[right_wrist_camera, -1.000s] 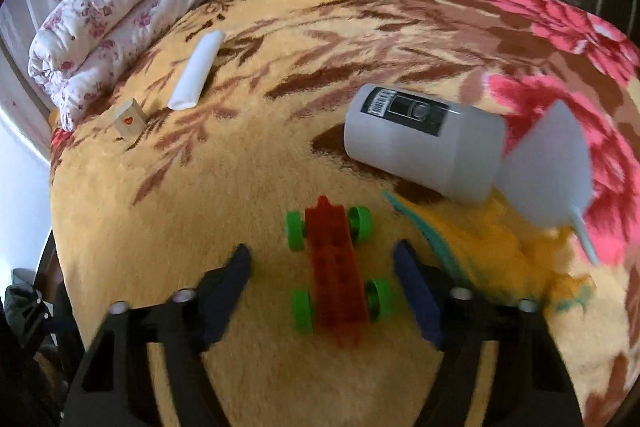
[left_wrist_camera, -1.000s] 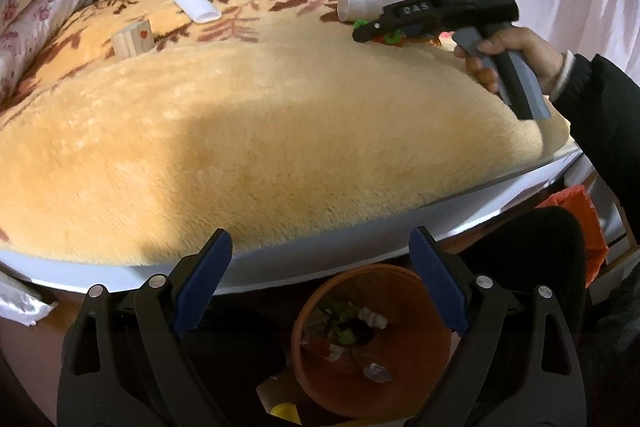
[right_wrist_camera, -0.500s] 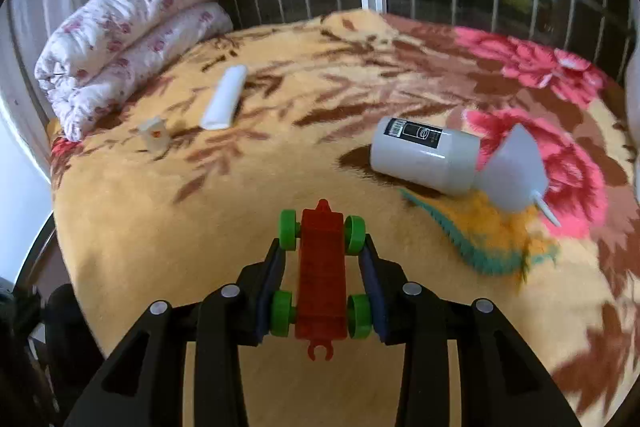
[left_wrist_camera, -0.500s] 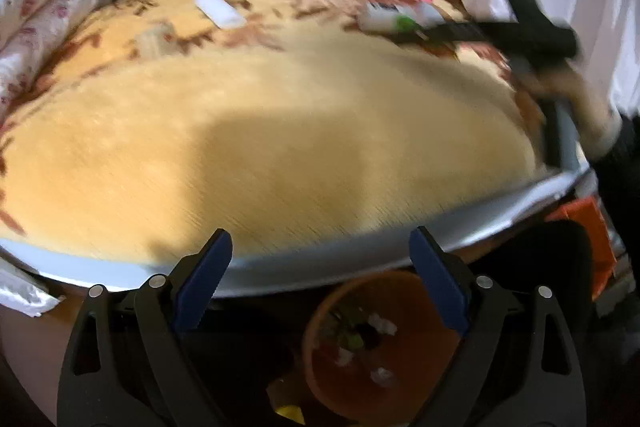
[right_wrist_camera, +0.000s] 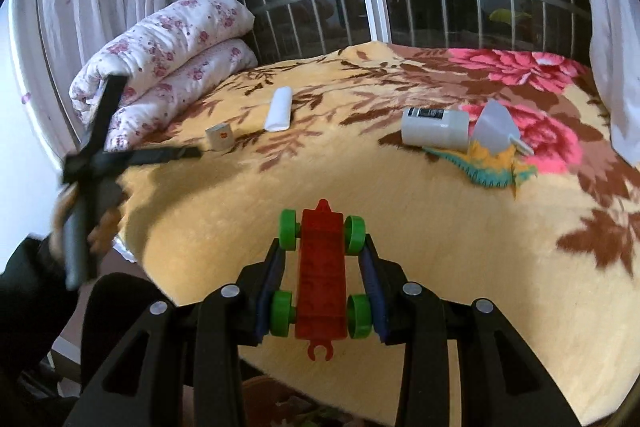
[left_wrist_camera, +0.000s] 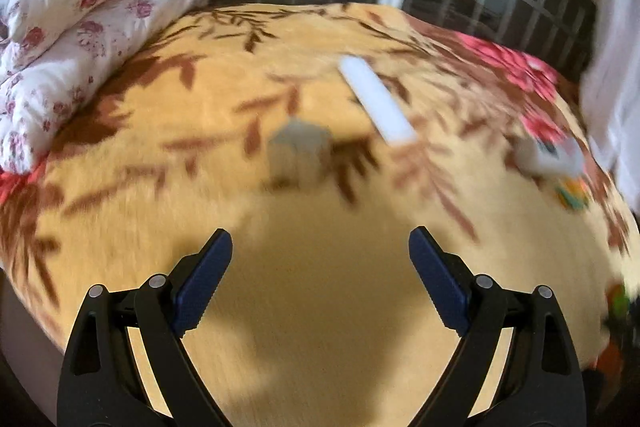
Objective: Collect trash
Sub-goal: 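Grasp the beige wooden cube with the left tool, then carry the toy car and cube into the orange bucket and open both tools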
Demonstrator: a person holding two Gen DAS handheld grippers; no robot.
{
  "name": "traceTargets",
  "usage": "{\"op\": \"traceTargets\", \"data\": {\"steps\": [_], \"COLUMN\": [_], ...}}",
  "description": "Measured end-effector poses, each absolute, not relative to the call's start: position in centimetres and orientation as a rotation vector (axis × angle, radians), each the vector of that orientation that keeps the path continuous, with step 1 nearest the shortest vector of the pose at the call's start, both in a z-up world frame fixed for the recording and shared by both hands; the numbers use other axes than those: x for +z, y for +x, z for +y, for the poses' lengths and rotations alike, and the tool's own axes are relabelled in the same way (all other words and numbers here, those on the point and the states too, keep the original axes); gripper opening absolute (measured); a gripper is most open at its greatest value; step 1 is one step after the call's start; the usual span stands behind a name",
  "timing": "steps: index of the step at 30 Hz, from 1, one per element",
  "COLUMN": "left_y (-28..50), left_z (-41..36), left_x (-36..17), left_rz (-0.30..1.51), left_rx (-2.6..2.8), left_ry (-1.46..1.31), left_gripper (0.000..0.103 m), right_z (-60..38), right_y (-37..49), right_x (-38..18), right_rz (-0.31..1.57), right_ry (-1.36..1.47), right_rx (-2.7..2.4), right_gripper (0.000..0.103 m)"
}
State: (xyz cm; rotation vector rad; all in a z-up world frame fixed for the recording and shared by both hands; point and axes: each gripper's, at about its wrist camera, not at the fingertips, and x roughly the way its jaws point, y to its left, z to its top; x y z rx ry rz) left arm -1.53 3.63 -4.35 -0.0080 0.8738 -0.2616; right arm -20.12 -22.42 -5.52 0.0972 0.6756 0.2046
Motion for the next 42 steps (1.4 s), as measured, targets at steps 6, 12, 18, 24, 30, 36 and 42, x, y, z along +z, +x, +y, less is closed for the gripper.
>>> {"op": "traceTargets", "data": {"steps": [6, 12, 18, 24, 30, 36, 42], "left_y": [4.4, 6.5, 6.1, 4.6, 1.5, -3.3, -8.8], "left_z": [2.7, 2.6, 2.1, 2.1, 2.0, 1.1, 0.6], "left_x": [-5.6, -7.3, -7.6, -7.0, -5.9, -6.2, -5.1], "left_rz": [0.935, 0.944, 0.923, 0.873, 0.832, 0.806, 0.792], "left_rx": [-0.288, -0.443, -0.511, -0.467, -0.398, -0.342, -0.361], "left_ry": [0.105, 0.169, 0.189, 0.19, 0.166, 0.191, 0.153], "left_gripper": [0.088, 0.069, 0.035, 0.035, 0.035, 0.035, 0.035], "right_z": [-22.5, -22.5, -22.2, -21.2, -20.8, -20.1, -19.1], "right_y": [-20.9, -21.5, -21.9, -22.7, -24.0, -25.8, -28.4], "right_x": [-6.4, -6.8, -7.2, -7.5, -7.1, -7.3, -8.1], "right_rz": [0.697, 0.709, 0.716, 0.721, 0.717, 0.715, 0.718], "right_ry": [0.14, 0.16, 0.188, 0.187, 0.166, 0.161, 0.153], "right_rx": [0.2, 0.177, 0.154, 0.137, 0.119, 0.121, 0.134], "right_gripper": [0.038, 0.038, 0.038, 0.038, 0.038, 0.038, 0.038]}}
